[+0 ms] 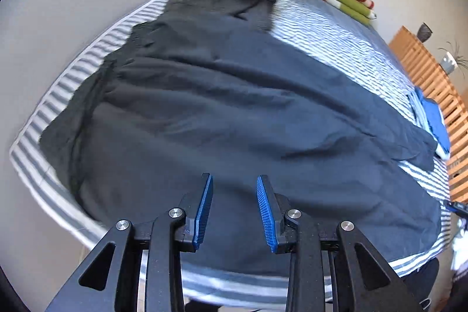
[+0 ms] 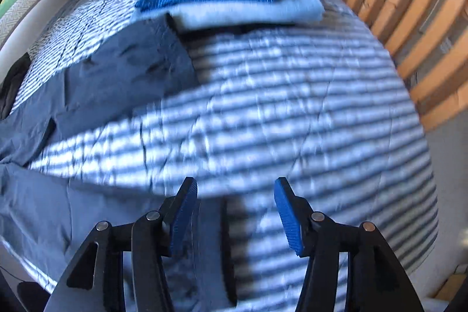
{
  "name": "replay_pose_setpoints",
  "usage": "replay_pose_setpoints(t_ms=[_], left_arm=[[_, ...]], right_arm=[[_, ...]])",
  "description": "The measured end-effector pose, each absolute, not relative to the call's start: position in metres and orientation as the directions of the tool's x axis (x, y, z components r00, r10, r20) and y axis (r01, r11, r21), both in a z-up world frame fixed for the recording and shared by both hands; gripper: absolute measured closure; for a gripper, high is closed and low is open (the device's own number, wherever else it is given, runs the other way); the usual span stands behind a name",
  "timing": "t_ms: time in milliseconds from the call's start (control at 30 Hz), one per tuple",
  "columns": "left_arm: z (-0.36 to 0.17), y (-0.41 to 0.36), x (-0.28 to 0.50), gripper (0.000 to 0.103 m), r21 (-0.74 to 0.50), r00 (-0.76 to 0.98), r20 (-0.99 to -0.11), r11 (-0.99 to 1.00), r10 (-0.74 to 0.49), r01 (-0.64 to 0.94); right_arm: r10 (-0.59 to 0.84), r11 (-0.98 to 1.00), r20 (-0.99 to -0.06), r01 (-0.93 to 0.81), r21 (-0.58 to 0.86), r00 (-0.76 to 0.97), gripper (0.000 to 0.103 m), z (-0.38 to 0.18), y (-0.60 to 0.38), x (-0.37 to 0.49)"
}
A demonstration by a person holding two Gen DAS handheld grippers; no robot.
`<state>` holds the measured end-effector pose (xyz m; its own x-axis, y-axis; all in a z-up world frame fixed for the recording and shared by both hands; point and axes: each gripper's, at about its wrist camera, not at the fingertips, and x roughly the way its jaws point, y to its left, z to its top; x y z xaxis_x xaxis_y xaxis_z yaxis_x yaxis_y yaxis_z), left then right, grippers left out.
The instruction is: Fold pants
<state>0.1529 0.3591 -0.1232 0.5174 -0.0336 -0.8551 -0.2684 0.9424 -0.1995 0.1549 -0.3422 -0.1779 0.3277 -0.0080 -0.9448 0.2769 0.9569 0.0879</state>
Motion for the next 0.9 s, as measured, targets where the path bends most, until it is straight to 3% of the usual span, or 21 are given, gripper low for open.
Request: replay_pose_setpoints(t_ms=[67,300,567,900], left_arm=[[-0.128,0.372,0.146,0.067,-0.15,0.508,-0.861,0.933,0.04,-0.328],[-0.143,0.433,0.097,0.059,-0.219,0.505,-0.86,0.836,0.078,-0.503],[-0.171,0.482,0.075,0.052,-0.304,0.487,-0.872,0.735,0.041,-0.606],[-0.185,0.509,0.077,0.054,-0.444,0.564,-0.826,0.621,-0.005,-0.646]], right_arm=[[0.022,0.97,-0.944,0.221,0.099,0.329,0.052,-0.175,-0.319,0.148],[0.015,0.997,-0.92,0.061,0.042,0.391,0.052,-0.145,-0.248,0.137],[0.042,0.959,-0.947,0.255,0.128,0.317,0.052,-0.167,-0.289,0.109],[0.109,0.883,-0.943,0.404,0.237,0.315,0.052,-0.173,-0.32,0.06]])
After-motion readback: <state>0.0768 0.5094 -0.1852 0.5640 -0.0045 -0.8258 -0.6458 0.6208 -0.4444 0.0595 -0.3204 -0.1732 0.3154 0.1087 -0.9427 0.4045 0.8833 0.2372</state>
